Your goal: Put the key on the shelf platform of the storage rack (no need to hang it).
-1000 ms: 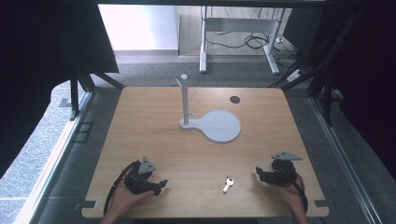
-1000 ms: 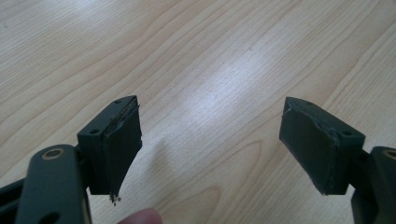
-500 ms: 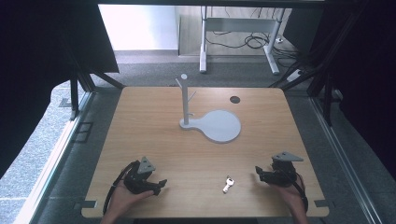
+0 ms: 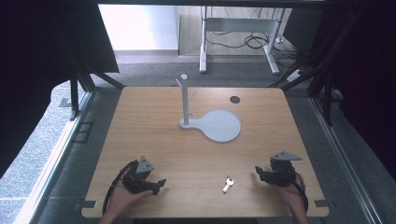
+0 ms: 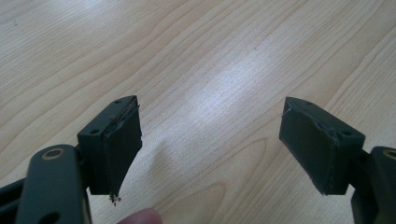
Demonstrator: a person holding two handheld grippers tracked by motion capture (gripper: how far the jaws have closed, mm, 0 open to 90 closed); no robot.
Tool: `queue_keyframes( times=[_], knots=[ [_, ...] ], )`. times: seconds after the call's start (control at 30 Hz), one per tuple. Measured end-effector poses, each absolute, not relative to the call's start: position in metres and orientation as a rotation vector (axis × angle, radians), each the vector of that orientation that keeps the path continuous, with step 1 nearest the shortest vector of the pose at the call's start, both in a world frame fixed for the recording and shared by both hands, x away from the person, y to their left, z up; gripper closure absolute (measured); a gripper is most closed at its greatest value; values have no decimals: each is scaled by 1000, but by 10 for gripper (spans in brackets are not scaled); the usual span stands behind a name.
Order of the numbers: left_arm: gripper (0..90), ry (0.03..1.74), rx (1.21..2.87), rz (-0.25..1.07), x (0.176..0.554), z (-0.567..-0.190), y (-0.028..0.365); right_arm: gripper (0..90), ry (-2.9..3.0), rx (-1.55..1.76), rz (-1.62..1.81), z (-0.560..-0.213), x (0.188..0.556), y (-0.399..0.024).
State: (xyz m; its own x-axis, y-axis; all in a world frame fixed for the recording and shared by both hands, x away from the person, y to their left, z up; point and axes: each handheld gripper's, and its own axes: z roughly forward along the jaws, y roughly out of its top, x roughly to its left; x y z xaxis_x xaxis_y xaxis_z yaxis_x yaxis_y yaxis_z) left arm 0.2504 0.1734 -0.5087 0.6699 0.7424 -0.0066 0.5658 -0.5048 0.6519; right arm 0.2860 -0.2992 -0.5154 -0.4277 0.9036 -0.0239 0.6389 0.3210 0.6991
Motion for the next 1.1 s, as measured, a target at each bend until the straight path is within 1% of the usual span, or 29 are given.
queue_keyframes(
  times=[0.37, 0.43, 0.6, 0.83, 1.1],
  knots=[
    [213, 1012, 2242, 378, 250, -505, 177, 360, 2277, 1307, 898, -502, 287, -293],
    [213, 1010, 2246, 377, 250, -505, 177, 384, 2311, 1305, 898, -494, 289, -289],
    [212, 1005, 2248, 367, 251, -506, 176, 396, 2357, 1286, 858, -484, 292, -285],
    [212, 1012, 2244, 356, 251, -507, 175, 455, 2498, 1169, 799, -462, 297, -272],
    [211, 1004, 2253, 347, 250, -508, 173, 503, 2587, 1123, 789, -445, 297, -259]
  ],
)
